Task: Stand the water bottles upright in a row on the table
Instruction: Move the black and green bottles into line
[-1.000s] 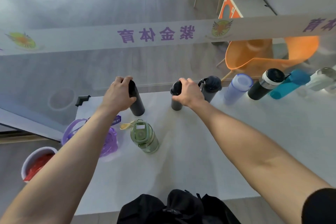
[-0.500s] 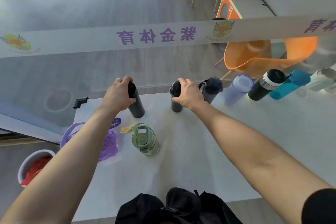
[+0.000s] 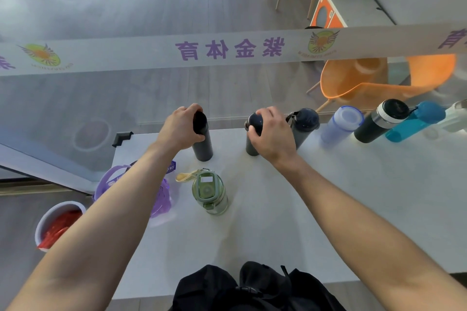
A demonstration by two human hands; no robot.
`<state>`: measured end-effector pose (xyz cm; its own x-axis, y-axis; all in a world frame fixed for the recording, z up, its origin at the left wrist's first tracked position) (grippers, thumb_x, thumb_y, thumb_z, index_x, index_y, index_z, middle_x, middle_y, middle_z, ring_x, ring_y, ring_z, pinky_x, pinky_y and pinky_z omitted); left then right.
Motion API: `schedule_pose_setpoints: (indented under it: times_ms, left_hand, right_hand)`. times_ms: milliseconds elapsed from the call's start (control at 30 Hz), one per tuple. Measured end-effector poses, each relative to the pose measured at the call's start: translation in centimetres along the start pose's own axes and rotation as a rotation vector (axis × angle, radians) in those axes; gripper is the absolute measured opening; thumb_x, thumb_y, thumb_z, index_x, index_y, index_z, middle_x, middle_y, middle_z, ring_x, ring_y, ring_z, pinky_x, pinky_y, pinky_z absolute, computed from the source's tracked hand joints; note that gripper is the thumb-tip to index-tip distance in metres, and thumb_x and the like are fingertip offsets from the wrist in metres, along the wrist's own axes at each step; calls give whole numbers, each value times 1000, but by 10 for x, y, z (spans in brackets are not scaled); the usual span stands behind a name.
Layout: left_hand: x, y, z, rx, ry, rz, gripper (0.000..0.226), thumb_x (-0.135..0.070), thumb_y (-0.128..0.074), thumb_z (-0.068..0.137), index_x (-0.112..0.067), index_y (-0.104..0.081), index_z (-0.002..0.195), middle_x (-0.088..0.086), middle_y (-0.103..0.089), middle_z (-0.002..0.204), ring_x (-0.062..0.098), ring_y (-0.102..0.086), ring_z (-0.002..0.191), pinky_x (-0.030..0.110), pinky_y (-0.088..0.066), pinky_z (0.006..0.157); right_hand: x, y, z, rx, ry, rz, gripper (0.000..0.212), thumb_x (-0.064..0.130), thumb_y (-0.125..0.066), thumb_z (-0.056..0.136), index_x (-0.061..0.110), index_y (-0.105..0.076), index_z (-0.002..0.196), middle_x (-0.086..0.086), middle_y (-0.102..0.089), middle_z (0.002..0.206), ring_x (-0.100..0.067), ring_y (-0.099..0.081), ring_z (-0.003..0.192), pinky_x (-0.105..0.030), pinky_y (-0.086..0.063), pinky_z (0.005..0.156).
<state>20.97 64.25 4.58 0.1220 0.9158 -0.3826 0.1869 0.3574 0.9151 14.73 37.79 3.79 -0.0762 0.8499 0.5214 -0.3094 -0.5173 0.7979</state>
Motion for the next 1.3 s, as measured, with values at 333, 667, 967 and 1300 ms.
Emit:
schedule_pose_setpoints:
  times_ms: [333, 667, 967, 1300]
  left_hand:
    - [-37, -12, 24, 43, -98, 22, 74, -26, -92, 76, -33, -50, 137, 5, -58, 114, 35, -60, 100, 44, -57, 83]
    - [-35, -5, 33, 123, -152, 84, 73, -18, -89, 77, -34, -58, 141, 5, -60, 119, 34, -59, 110, 41, -55, 85]
    - [-45, 9, 21, 190, -142, 150, 91, -12, -90, 81, -38, -50, 158, 6, -60, 139, 34, -57, 128, 43, -56, 96]
    - [-8, 44, -51, 28, 35, 143, 69, -32, -71, 98, -29, -43, 162, 8, -48, 161, 38, -60, 134, 52, -53, 106]
  right_hand:
    - [-30, 17, -46, 761, -164, -316, 52, 47, -67, 96, 21, -62, 142, -5, -66, 141, -29, -62, 129, -42, -54, 104]
    - [-28, 2, -73, 948, -245, -328, 57, 45, -63, 97, 21, -55, 149, -7, -61, 147, -32, -62, 128, -44, -54, 105]
    - [-9, 6, -67, 848, -135, -294, 56, 47, -67, 98, 22, -57, 147, -5, -62, 147, -31, -61, 130, -46, -53, 105]
    - [64, 27, -81, 791, 88, 52, 121, 72, -84, 70, 33, -23, 167, 1, -43, 160, -23, -50, 142, -44, -46, 116]
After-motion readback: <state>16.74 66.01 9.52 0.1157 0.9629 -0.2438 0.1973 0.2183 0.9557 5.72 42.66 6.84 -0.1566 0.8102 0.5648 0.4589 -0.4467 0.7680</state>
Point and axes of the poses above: each hand's wrist, its own z-axis towards the middle knuckle, its own y-axis out of the back of the hand, x = y × z, the point moved 1 cm from there along z, towards the middle knuckle
